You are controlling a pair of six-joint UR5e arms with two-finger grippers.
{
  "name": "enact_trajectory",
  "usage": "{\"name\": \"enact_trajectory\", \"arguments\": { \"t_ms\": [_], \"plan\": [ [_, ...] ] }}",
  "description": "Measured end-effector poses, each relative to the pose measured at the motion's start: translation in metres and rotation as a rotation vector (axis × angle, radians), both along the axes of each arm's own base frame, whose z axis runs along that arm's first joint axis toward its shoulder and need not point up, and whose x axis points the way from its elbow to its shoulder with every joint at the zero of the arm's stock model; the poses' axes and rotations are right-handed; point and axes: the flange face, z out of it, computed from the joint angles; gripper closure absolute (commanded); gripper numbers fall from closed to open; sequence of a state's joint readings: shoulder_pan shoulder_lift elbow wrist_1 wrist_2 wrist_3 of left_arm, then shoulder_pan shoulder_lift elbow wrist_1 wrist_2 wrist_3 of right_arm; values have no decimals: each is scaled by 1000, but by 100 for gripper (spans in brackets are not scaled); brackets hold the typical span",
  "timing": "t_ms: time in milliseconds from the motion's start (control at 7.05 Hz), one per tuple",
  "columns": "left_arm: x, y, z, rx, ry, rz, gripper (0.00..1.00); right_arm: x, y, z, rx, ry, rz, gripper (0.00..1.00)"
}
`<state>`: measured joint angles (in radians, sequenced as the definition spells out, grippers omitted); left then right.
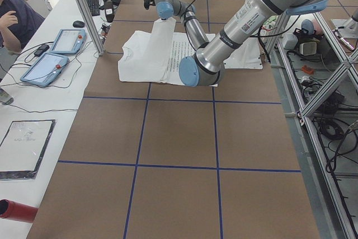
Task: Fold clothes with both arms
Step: 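Fold the held sleeve across the chest toward the collar with left gripper, then open the left gripper and draw it back from the shirt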
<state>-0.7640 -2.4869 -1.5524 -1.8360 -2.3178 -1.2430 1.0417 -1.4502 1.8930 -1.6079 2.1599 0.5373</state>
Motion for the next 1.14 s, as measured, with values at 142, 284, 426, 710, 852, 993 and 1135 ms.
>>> {"name": "enact_trajectory", "arguments": {
  "t_ms": [142, 284, 426, 710, 852, 993, 1135],
  "plan": [
    [20, -10, 9, 4, 2, -5, 100, -1, -1, 1, -2, 1, 0, 0],
    [48, -24, 16, 5, 0, -16, 100, -2, -2, 2, -4, 2, 0, 0],
    [81, -32, 18, 6, -11, -20, 100, -4, -5, 2, -6, 2, 0, 0],
    [139, -19, 16, 22, -38, -28, 100, -12, -18, -2, -5, 0, 1, 0],
    [161, -6, 18, 32, -43, -21, 100, -14, -21, -3, -5, -1, 1, 0],
    [176, 7, 18, 39, -44, -12, 100, -14, -22, -4, -5, -2, 1, 0],
    [185, 17, 18, 44, -44, -5, 100, -15, -23, -5, -4, -3, 1, 0]
  ]
}}
